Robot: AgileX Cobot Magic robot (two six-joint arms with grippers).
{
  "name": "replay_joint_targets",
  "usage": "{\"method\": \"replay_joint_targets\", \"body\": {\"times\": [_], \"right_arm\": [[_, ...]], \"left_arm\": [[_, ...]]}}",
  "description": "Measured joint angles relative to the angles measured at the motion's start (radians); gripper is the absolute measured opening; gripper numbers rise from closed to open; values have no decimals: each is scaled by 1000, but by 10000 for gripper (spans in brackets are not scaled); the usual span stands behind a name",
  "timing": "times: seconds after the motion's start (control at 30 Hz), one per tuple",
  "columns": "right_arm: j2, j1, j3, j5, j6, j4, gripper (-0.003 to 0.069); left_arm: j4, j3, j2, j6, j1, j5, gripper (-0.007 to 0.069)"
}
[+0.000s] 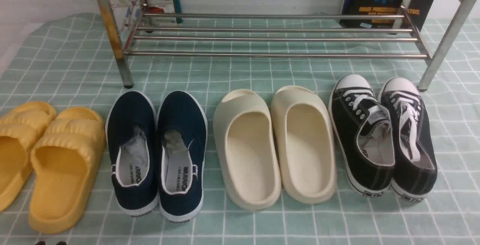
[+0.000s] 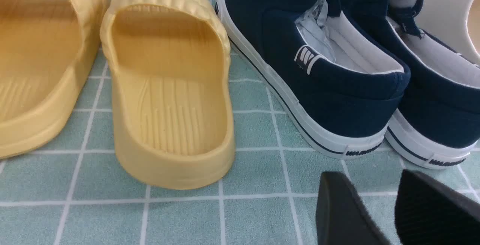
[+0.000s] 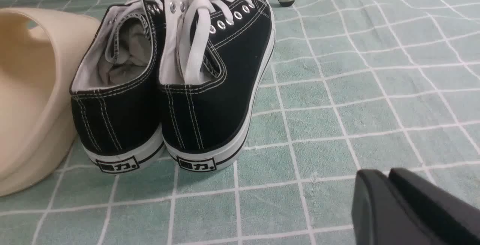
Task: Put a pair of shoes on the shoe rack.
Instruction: Use the right arm to grab the shoe closest to it
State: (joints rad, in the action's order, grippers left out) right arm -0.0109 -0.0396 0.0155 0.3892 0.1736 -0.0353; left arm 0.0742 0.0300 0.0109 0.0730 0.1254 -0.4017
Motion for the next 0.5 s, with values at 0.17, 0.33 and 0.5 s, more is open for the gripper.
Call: {"method": "replay_joint_targets", "body": {"times": [0.17, 0.33, 0.5], "right_arm": [[0, 0, 0, 0, 0, 0, 100], [0, 0, 0, 0, 0, 0, 100], [0, 0, 0, 0, 0, 0, 100]], "left_arm": [[0, 0, 0, 0, 0, 0, 239], [0, 0, 0, 0, 0, 0, 239], [0, 0, 0, 0, 0, 0, 239]]}}
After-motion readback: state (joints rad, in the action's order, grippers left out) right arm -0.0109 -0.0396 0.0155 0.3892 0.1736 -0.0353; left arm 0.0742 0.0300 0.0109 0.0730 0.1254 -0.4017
